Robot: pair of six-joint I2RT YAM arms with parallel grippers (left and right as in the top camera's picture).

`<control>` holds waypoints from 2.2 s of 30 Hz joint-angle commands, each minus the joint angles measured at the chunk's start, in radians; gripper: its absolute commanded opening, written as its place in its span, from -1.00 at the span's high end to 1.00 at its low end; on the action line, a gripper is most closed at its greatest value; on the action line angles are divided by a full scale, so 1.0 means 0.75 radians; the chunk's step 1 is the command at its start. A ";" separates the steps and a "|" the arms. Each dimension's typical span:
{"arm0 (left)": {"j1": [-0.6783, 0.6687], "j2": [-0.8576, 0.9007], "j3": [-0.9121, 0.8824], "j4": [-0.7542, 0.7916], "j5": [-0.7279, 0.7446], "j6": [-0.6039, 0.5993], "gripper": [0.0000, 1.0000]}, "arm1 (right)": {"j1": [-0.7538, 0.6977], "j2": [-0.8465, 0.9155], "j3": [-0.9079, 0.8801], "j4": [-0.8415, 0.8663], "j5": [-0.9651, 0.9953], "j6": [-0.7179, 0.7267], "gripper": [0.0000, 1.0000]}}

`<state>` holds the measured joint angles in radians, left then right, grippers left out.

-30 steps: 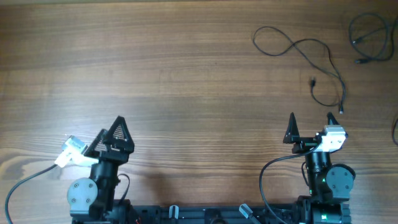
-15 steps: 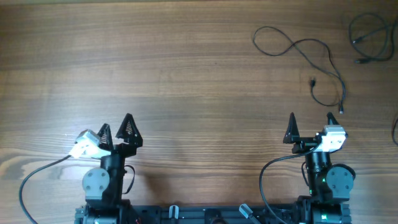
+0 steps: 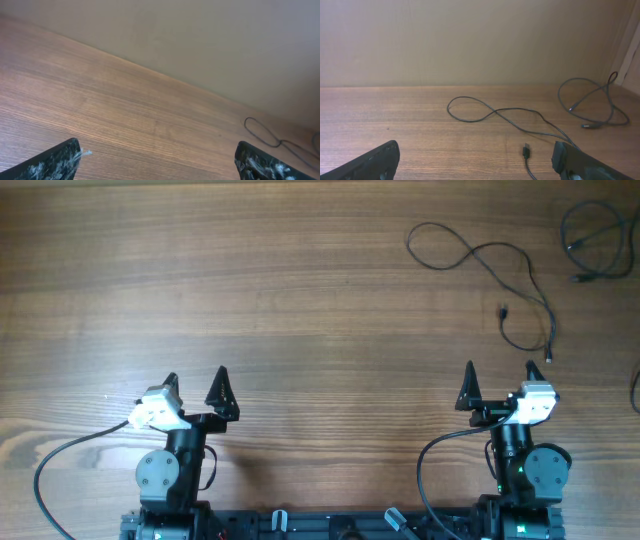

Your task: Untangle cables

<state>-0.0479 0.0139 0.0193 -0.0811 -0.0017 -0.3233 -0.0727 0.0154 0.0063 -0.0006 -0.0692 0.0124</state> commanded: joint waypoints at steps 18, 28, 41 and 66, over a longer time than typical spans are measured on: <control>-0.032 -0.014 -0.017 0.011 0.131 0.183 -1.00 | 0.006 -0.016 -0.002 0.004 0.023 -0.016 -0.99; -0.053 -0.014 -0.017 0.009 0.128 0.237 -1.00 | 0.006 -0.016 -0.002 0.004 0.023 -0.016 -0.99; 0.002 -0.011 -0.017 0.015 0.140 0.342 -1.00 | 0.006 -0.016 -0.002 0.004 0.022 -0.016 -0.99; 0.002 -0.010 -0.017 0.015 0.140 0.342 -1.00 | 0.006 -0.016 -0.002 0.004 0.023 -0.016 -0.99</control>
<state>-0.0521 0.0135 0.0139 -0.0700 0.0883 -0.0868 -0.0727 0.0154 0.0063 -0.0006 -0.0692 0.0128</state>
